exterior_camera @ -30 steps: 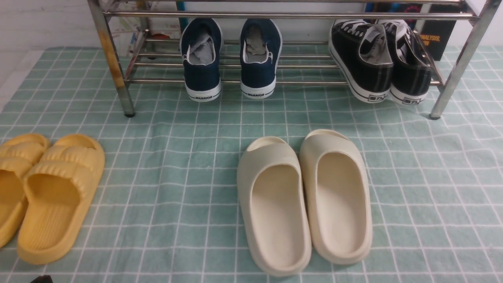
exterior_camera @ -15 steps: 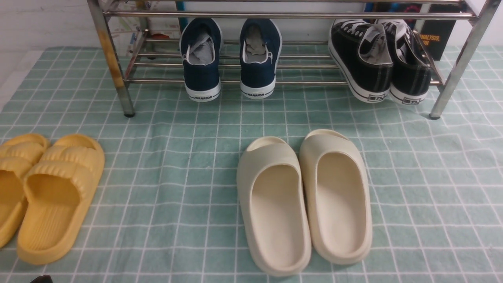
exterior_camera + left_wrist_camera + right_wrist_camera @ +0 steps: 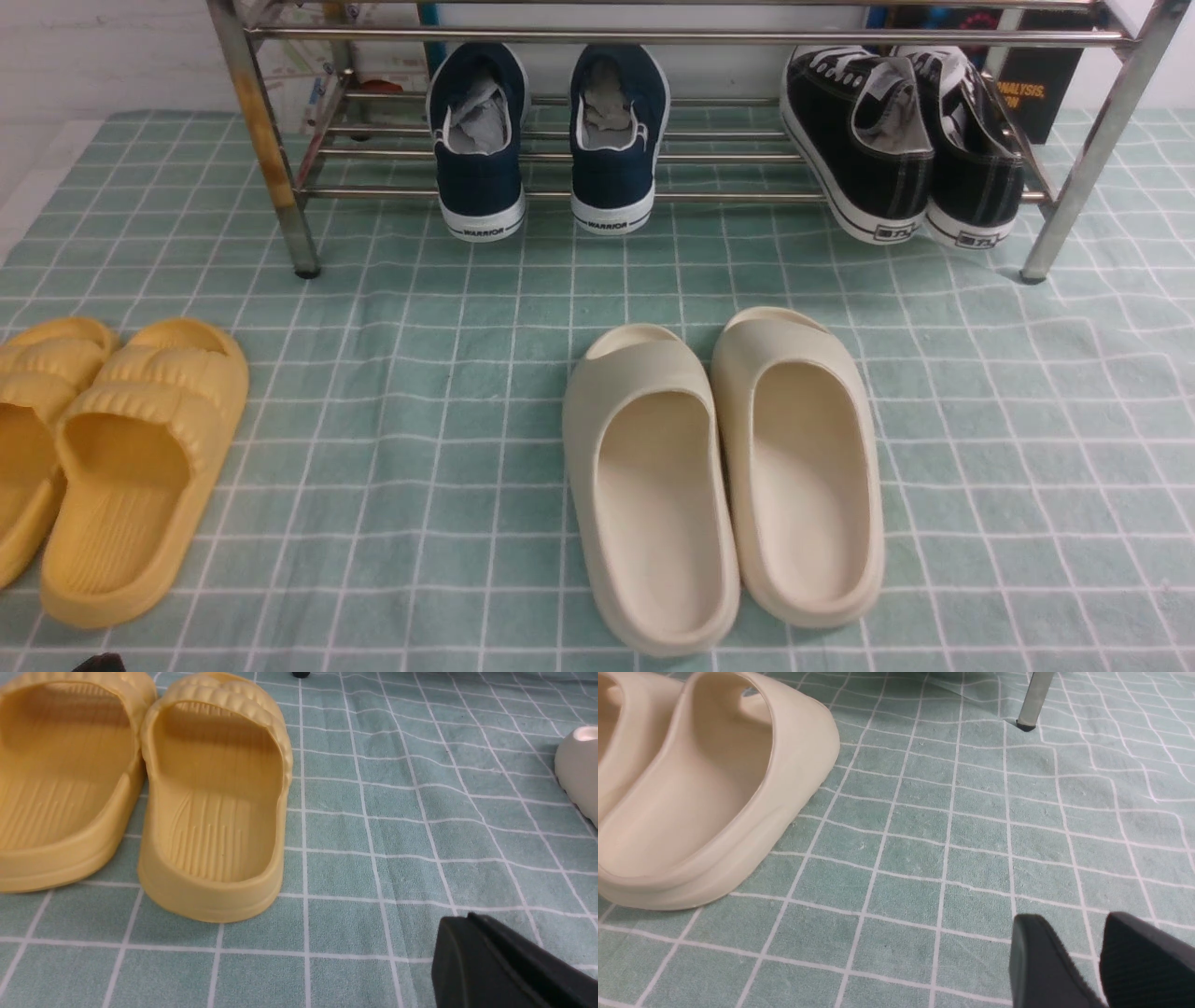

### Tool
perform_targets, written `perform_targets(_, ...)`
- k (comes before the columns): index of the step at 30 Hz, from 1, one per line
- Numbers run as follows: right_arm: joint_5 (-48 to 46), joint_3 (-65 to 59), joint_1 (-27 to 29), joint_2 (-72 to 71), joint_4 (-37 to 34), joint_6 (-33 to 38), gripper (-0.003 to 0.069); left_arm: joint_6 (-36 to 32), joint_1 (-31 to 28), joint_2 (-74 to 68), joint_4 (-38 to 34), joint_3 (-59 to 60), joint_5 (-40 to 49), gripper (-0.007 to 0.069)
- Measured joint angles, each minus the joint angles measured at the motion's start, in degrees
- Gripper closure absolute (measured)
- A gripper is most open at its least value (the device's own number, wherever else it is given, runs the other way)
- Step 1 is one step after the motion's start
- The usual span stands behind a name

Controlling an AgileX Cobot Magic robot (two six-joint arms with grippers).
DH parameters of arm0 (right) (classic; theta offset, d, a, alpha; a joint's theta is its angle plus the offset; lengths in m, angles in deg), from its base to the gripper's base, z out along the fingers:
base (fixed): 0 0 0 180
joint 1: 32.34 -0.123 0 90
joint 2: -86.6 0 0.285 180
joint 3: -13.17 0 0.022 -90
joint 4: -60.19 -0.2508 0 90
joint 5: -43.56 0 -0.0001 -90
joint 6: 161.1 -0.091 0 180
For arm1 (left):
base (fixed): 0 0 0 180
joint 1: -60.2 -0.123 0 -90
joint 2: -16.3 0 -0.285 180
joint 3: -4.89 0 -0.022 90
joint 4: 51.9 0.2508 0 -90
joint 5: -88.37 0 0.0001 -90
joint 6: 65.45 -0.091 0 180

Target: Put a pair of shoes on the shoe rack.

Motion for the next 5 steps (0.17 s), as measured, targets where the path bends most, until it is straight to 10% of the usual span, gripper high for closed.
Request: perform_targets(5, 0.00, 0.00, 0.00, 0.00, 0.00, 0.00, 0.0420, 0.00, 0.00, 0.00, 0.00, 0.00, 0.00, 0.0638)
